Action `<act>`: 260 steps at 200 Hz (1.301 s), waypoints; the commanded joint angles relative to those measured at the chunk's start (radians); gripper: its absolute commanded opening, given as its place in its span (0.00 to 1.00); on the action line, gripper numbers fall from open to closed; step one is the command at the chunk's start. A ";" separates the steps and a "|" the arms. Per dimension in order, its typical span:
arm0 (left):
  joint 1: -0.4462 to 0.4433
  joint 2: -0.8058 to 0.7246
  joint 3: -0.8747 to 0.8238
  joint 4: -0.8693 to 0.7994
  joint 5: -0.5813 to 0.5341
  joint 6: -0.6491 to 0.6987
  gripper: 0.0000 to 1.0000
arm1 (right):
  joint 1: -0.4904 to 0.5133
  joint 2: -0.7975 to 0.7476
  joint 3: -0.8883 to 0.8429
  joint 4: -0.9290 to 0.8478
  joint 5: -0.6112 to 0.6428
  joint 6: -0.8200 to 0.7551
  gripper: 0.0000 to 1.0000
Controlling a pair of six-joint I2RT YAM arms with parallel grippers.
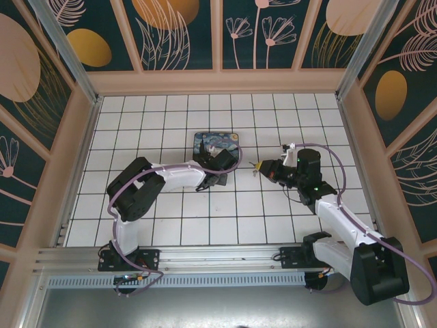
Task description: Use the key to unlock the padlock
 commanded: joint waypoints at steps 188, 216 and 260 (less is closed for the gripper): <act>0.170 -0.409 -0.075 0.165 0.778 -0.753 0.26 | 0.435 -0.148 -0.162 0.362 0.443 0.120 0.00; 0.171 -0.430 -0.094 0.203 0.769 -0.787 0.25 | 0.462 -0.076 -0.137 0.404 0.503 0.076 0.00; 0.174 -0.457 -0.102 0.201 0.774 -0.798 0.25 | 0.457 -0.019 -0.104 0.396 0.482 -0.047 0.00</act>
